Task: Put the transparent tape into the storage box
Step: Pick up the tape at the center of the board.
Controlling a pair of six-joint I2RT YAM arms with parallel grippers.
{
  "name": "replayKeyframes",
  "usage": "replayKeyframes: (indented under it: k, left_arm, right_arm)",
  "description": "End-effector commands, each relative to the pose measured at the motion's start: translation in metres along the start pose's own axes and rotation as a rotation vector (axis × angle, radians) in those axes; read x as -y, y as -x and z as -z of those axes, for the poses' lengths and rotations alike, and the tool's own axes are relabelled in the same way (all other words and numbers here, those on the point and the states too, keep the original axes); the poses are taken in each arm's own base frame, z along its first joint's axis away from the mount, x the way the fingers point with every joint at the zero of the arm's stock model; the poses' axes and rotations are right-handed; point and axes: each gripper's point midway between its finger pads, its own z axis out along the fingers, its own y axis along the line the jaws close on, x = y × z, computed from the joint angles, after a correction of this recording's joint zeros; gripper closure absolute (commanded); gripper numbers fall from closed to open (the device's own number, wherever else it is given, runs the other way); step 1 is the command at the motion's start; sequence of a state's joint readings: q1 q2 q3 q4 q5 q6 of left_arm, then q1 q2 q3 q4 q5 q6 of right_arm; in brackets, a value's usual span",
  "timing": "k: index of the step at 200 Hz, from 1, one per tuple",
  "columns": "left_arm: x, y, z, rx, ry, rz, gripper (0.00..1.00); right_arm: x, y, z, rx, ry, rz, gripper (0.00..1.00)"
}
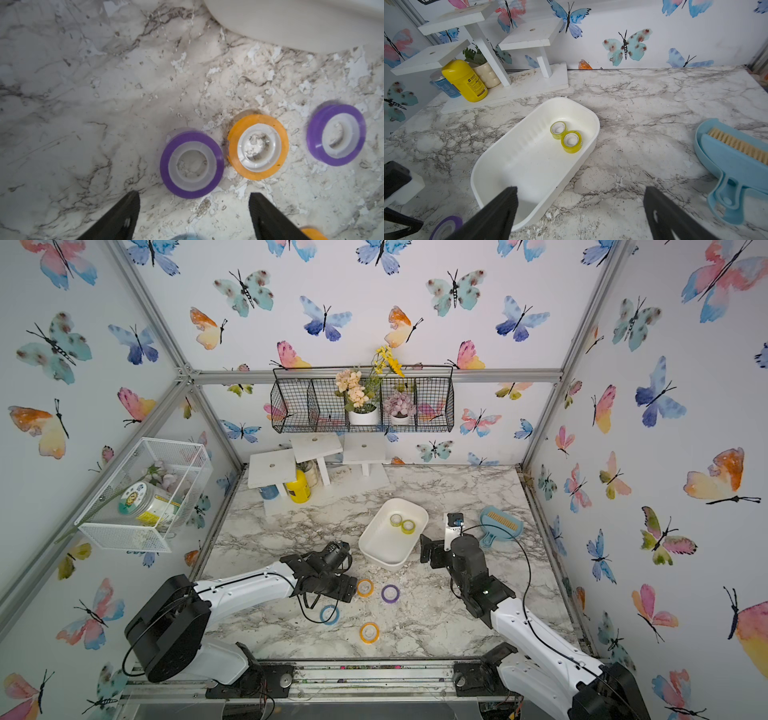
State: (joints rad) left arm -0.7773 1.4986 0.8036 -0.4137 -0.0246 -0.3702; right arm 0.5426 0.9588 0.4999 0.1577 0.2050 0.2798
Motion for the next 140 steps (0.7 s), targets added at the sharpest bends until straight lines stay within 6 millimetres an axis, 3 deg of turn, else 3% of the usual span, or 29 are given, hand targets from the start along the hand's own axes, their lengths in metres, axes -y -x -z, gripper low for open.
replayKeyframes:
  k: [1, 49, 140]
  left_arm:
    - [-0.004, -0.009, -0.007, -0.065, 0.037, -0.035, 0.19]
    - [-0.012, -0.014, -0.015, -0.101, 0.104, -0.051, 0.24]
    - [-0.009, -0.008, -0.027, -0.115, 0.141, -0.080, 0.31]
  right_arm:
    - [0.005, 0.003, 0.000, 0.016, -0.027, -0.012, 0.00]
    - [0.006, 0.002, -0.001, 0.013, -0.028, -0.012, 0.00]
    - [0.005, 0.002, -0.001, 0.012, -0.027, -0.012, 0.00]
